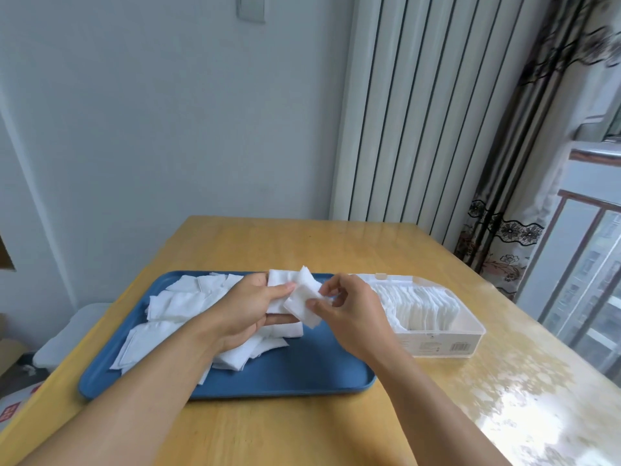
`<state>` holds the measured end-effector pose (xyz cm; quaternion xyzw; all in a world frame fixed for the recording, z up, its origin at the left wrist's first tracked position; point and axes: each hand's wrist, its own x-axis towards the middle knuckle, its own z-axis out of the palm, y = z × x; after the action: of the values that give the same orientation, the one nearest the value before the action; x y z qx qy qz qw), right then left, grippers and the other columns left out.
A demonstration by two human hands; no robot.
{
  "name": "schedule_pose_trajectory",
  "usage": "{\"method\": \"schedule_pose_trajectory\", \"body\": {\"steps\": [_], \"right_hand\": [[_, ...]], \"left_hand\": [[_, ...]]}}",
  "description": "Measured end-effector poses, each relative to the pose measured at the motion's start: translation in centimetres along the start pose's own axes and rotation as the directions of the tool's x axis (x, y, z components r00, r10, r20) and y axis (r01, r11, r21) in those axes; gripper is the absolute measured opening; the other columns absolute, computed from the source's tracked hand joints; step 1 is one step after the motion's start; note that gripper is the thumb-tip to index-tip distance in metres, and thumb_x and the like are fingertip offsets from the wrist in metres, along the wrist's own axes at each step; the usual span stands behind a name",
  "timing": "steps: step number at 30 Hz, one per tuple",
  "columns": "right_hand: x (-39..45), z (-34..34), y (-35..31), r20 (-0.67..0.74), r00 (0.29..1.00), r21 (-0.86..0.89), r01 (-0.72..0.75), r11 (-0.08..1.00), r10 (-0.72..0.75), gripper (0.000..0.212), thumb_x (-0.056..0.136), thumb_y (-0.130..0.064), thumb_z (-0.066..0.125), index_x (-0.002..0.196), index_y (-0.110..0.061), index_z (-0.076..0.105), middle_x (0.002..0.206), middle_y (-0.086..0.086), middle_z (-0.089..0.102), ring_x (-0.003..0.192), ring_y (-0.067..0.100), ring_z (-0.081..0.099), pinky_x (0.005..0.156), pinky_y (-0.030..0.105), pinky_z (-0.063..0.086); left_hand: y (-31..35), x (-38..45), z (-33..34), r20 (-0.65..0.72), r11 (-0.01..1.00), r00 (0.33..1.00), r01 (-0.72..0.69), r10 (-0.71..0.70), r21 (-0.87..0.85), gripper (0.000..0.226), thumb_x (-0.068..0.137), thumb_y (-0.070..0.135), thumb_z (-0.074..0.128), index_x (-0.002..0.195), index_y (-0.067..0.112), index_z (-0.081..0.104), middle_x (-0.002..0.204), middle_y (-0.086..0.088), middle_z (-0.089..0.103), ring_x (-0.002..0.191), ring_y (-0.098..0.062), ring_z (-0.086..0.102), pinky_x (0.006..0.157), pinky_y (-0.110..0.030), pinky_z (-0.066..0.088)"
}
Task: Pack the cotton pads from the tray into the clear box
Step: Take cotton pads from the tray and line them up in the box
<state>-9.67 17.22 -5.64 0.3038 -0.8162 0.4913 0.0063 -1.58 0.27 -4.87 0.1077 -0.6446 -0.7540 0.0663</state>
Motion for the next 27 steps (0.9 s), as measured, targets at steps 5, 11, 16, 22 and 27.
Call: {"method": "schedule_pose_trajectory", "body": {"steps": [5,11,16,22,27], "right_hand": [[0.4,-0.3,0.0,-0.022,1.0,0.065,-0.014,0.998,0.016,0.016,0.087,-0.028,0.078,0.083,-0.023,0.062,0.081,-0.008,0.066,0.067,0.001,0.057,0.058,0.012,0.041],[0.7,-0.8,-0.3,0.063,0.998,0.206,-0.012,0.978,-0.001,0.009,0.091,-0.018,0.075,0.086,-0.019,0.068,0.072,-0.008,0.072,0.065,0.002,0.064,0.064,0.019,0.048],[0.9,-1.1,0.0,0.033,0.999,0.204,-0.027,0.979,0.02,0.011,0.088,-0.02,0.078,0.09,-0.024,0.068,0.078,-0.003,0.075,0.069,0.007,0.068,0.066,0.022,0.049],[1.1,-1.8,0.2,0.107,0.994,0.154,-0.026,0.988,0.01,0.018,0.087,-0.022,0.08,0.097,-0.028,0.066,0.072,-0.011,0.071,0.067,0.006,0.065,0.061,0.017,0.04],[1.3,-1.9,0.5,0.114,0.993,0.089,-0.047,0.995,0.036,0.029,0.084,-0.027,0.082,0.109,-0.032,0.068,0.088,-0.003,0.073,0.082,0.019,0.068,0.07,0.022,0.046]], "left_hand": [[-0.1,0.6,-0.1,-0.184,0.993,0.979,-0.097,0.084,-0.066,0.023,0.105,0.012,0.053,0.119,0.001,0.068,0.113,-0.014,0.076,0.105,-0.025,0.074,0.09,-0.039,0.061],[-0.3,0.1,0.6,-0.105,0.998,0.993,-0.056,0.052,-0.034,0.023,0.105,0.009,0.051,0.117,0.003,0.069,0.113,-0.014,0.076,0.105,-0.027,0.074,0.084,-0.036,0.062],[0.1,-0.3,1.1,0.036,0.997,0.998,-0.049,0.047,0.064,0.029,0.106,0.007,0.045,0.122,0.006,0.07,0.117,-0.012,0.075,0.111,-0.026,0.072,0.085,-0.035,0.06],[0.4,-0.4,0.7,0.044,0.994,0.998,-0.058,0.055,0.089,0.029,0.107,0.019,0.049,0.122,0.007,0.07,0.118,-0.012,0.075,0.111,-0.028,0.072,0.093,-0.042,0.059],[0.5,-0.6,0.8,0.039,0.992,0.998,-0.046,0.042,0.12,0.027,0.107,0.018,0.05,0.116,0.007,0.072,0.112,-0.013,0.076,0.107,-0.029,0.073,0.091,-0.044,0.06]]}}
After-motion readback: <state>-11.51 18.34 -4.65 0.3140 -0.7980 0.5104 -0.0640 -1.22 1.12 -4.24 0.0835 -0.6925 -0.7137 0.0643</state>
